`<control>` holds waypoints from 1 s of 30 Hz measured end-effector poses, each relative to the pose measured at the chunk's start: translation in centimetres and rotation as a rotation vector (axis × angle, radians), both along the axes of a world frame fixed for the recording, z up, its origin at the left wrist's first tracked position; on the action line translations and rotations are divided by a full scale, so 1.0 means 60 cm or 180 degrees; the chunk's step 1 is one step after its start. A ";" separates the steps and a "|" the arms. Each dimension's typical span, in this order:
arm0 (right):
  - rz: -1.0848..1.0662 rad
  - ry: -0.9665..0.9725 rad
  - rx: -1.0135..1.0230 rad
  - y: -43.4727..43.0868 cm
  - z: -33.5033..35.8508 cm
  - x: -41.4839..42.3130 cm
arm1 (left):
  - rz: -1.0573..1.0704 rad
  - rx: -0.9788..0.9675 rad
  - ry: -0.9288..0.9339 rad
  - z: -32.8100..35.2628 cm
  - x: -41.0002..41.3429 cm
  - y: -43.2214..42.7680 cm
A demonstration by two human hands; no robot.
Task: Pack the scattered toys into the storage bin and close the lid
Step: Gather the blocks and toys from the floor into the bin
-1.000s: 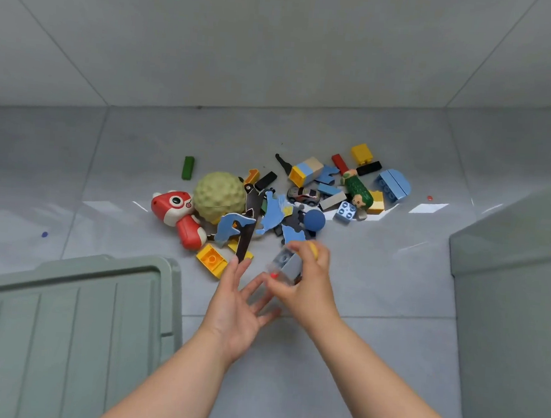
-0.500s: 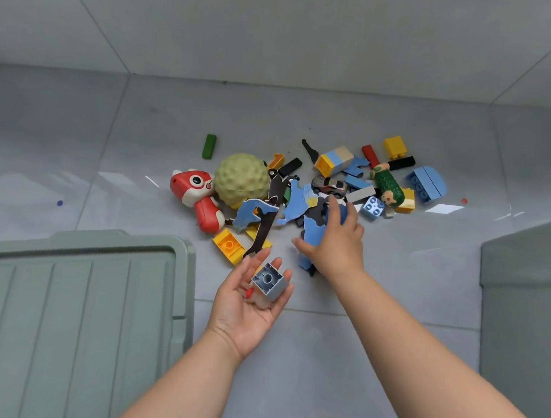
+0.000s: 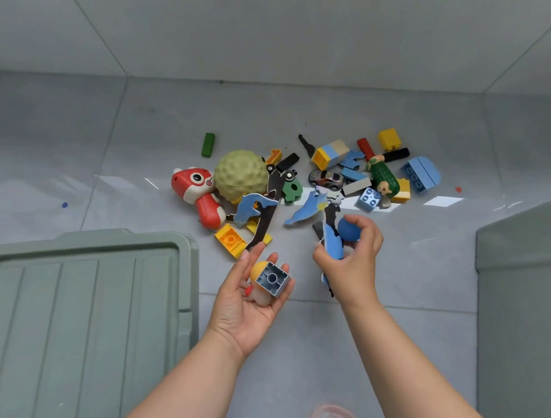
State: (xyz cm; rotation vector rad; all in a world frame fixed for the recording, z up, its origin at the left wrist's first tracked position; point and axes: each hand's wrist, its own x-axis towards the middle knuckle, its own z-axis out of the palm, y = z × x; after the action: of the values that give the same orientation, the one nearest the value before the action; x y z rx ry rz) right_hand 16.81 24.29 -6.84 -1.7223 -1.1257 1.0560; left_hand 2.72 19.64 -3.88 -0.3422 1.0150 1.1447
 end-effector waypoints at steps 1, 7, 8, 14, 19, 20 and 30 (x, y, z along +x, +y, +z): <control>0.0058 0.0254 0.0051 -0.021 0.019 -0.006 | -0.0012 0.0014 0.0053 0.005 0.004 -0.001; 0.0344 0.1007 0.0312 -0.132 0.143 -0.024 | -0.0431 0.0511 0.0165 0.076 0.046 -0.006; 0.0299 0.0830 0.0393 -0.142 0.161 -0.017 | -0.0558 0.0582 0.0213 0.094 0.059 -0.008; -0.0593 0.0702 0.0719 -0.198 0.288 0.069 | -0.1471 0.1419 -0.0073 0.234 0.176 -0.042; -0.1624 0.0496 0.1196 -0.281 0.402 0.183 | -0.2483 0.1921 -0.0494 0.348 0.325 -0.094; -0.1904 0.0458 0.1228 -0.298 0.415 0.209 | -0.2691 0.1885 -0.0566 0.371 0.357 -0.105; -0.3270 0.2246 0.0684 -0.312 0.451 0.399 | -0.2733 0.1033 -0.0889 0.399 0.488 -0.081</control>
State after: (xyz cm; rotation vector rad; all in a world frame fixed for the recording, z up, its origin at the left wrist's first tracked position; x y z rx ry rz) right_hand 40.77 5.58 20.20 -1.2838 0.1289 0.7101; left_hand 32.00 14.77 20.07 0.1913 0.6018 0.4419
